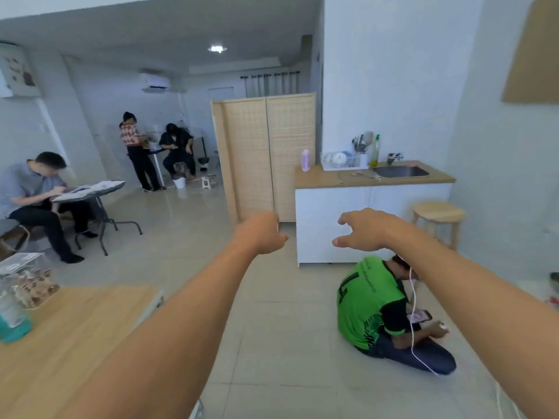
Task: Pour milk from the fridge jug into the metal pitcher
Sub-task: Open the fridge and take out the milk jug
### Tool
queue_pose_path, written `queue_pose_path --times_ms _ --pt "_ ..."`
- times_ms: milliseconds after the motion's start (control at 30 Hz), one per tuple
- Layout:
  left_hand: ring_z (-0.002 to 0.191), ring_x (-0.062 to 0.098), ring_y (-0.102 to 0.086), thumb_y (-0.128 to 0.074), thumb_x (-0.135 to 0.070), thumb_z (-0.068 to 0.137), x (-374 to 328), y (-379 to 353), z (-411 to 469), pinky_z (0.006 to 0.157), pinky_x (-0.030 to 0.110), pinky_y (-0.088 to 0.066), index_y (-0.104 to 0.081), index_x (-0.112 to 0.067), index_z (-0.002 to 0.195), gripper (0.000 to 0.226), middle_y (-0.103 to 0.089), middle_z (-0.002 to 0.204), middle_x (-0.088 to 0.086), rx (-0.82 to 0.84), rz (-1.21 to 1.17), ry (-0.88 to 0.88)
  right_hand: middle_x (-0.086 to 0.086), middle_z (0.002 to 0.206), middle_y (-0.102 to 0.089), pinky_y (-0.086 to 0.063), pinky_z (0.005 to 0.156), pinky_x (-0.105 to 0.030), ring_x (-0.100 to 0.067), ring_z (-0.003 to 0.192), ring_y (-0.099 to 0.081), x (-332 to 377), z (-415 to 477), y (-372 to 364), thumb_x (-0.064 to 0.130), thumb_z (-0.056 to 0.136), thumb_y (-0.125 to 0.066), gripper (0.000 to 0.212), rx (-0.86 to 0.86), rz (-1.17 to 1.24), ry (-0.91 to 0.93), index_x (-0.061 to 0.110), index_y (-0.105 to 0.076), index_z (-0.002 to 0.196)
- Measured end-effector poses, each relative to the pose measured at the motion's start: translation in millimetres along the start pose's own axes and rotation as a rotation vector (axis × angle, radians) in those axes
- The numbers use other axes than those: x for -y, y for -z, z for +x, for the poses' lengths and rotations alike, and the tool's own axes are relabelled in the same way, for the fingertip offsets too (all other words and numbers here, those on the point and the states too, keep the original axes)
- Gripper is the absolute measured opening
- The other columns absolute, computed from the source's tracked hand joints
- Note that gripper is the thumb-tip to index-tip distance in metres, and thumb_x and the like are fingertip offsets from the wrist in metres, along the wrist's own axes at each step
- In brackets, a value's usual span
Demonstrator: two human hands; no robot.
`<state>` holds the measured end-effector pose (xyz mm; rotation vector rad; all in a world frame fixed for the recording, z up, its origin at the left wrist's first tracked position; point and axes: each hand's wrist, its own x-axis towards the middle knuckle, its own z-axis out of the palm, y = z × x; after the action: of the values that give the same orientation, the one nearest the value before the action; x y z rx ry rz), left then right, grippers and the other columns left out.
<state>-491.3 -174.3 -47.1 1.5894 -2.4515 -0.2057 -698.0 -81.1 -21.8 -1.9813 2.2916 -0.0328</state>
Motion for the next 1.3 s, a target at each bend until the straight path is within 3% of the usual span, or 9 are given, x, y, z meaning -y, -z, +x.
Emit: queue_pose_path --times_ms 200,300,433,667,800,867,933,1067,1300 --pt "0.112 0.027 -0.060 -0.057 -0.046 0.093 -85 -44 42 0.089 0.040 -0.053 -0.050 -0.017 0.138 0.054 -0.065 0.123 0.008 0.044 -0.084 -0.221 -0.005 0.140 -0.054 -0.047 0.092 -0.039 -0.029 0.122 -0.055 -87 -30 -8 0.055 0.091 -0.054 0.063 -0.051 0.048 -0.241 0.022 -0.043 0.144" --pt "0.122 0.028 -0.056 -0.059 -0.047 0.093 -128 -68 57 0.097 0.044 -0.050 -0.046 -0.017 0.143 0.060 -0.060 0.134 0.008 0.112 -0.138 -0.369 -0.006 0.136 -0.056 -0.046 0.084 -0.037 -0.029 0.116 -0.057 -122 -50 -16 0.050 0.090 -0.055 0.054 -0.084 0.038 -0.392 0.021 -0.050 0.135" --pt "0.121 0.027 -0.056 -0.062 -0.048 0.092 -171 -93 63 0.094 0.039 -0.048 -0.048 -0.015 0.142 0.062 -0.058 0.135 0.009 0.179 -0.229 -0.558 -0.008 0.141 -0.051 -0.046 0.098 -0.042 -0.029 0.127 -0.051 -145 -81 -24 0.047 0.092 -0.057 0.056 -0.104 0.062 -0.581 0.019 -0.048 0.140" --pt "0.133 0.024 -0.049 -0.062 -0.054 0.089 -249 -129 53 0.105 0.039 -0.043 -0.045 -0.020 0.145 0.068 -0.048 0.145 0.003 0.333 -0.387 -0.889 -0.008 0.138 -0.048 -0.044 0.099 -0.048 -0.033 0.125 -0.047 -168 -162 -51 0.048 0.090 -0.055 0.055 -0.221 0.052 -1.012 0.018 -0.050 0.137" --pt "0.130 0.022 -0.050 -0.064 -0.047 0.092 -296 -149 19 0.101 0.032 -0.040 -0.043 -0.019 0.146 0.065 -0.048 0.142 0.005 0.437 -0.451 -1.017 -0.009 0.139 -0.046 -0.041 0.102 -0.048 -0.033 0.127 -0.044 -173 -221 -61 0.044 0.093 -0.054 0.052 -0.221 0.030 -1.212 0.018 -0.049 0.138" --pt "0.129 0.021 -0.051 -0.065 -0.050 0.089 -328 -161 -1 0.104 0.036 -0.043 -0.043 -0.021 0.145 0.066 -0.048 0.144 0.004 0.490 -0.475 -1.093 -0.010 0.139 -0.046 -0.040 0.101 -0.047 -0.034 0.127 -0.044 -180 -258 -59 0.043 0.093 -0.053 0.050 -0.228 0.017 -1.319 0.018 -0.050 0.136" --pt "0.130 0.021 -0.050 -0.063 -0.054 0.087 -354 -170 -17 0.105 0.041 -0.045 -0.042 -0.023 0.145 0.069 -0.047 0.145 0.004 0.538 -0.496 -1.139 -0.010 0.140 -0.046 -0.040 0.101 -0.047 -0.034 0.128 -0.043 -188 -290 -60 0.043 0.094 -0.053 0.050 -0.227 0.007 -1.399 0.018 -0.049 0.137" --pt "0.129 0.023 -0.049 -0.062 -0.053 0.090 -400 -190 -48 0.101 0.037 -0.044 -0.040 -0.021 0.148 0.070 -0.045 0.144 0.006 0.629 -0.507 -1.192 -0.009 0.142 -0.045 -0.042 0.101 -0.046 -0.033 0.129 -0.042 -208 -340 -67 0.045 0.095 -0.053 0.052 -0.256 0.023 -1.519 0.017 -0.048 0.138" --pt "0.132 0.025 -0.047 -0.061 -0.052 0.092 -477 -221 -77 0.103 0.038 -0.043 -0.034 -0.021 0.151 0.072 -0.039 0.150 0.007 0.782 -0.549 -1.172 -0.007 0.149 -0.039 -0.041 0.103 -0.046 -0.031 0.134 -0.037 -270 -377 -78 0.046 0.095 -0.052 0.059 -0.350 0.053 -1.582 0.017 -0.039 0.145"
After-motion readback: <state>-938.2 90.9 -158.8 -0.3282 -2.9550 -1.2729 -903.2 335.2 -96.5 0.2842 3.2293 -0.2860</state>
